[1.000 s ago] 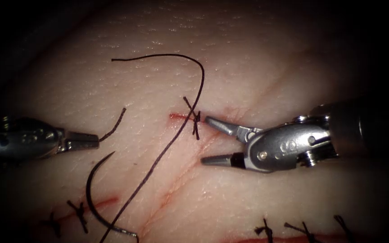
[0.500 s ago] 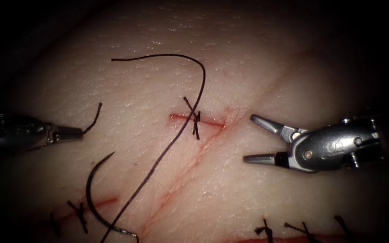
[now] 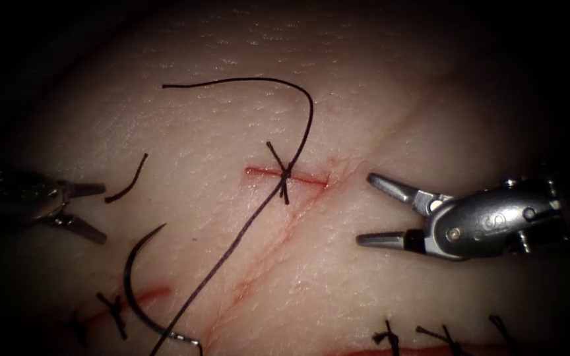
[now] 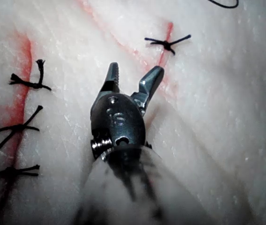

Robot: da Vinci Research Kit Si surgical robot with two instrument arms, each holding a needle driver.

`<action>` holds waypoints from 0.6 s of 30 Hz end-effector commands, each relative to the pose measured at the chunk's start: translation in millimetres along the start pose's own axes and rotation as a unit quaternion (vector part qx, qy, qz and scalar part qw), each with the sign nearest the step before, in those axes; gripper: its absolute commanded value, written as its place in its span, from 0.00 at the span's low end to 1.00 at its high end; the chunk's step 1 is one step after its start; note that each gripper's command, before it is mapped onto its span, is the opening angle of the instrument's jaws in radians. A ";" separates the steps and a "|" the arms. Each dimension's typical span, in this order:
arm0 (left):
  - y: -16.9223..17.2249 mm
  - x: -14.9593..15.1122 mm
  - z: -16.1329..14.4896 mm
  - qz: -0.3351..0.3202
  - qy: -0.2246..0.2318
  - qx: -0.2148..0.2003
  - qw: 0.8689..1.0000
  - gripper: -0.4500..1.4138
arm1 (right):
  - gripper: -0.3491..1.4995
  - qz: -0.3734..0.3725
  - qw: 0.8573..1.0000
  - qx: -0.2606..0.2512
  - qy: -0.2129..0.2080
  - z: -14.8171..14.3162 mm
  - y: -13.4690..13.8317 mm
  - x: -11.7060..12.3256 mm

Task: Wound Closure

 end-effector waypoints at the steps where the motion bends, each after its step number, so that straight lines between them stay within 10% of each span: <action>1: 0.1 0.0 0.3 0.000 0.000 -0.001 1.000 0.67 | 0.95 0.001 1.000 0.002 0.001 0.6 -0.7 -0.3; 11: -0.8 2.3 -5.3 -0.018 0.039 0.033 0.999 0.55 | 0.95 0.028 1.000 0.004 0.002 -0.4 0.7 0.5; 18: 2.3 10.3 -7.6 0.044 0.194 0.046 0.979 0.47 | 0.97 0.068 0.998 0.011 -0.006 -0.9 2.4 2.2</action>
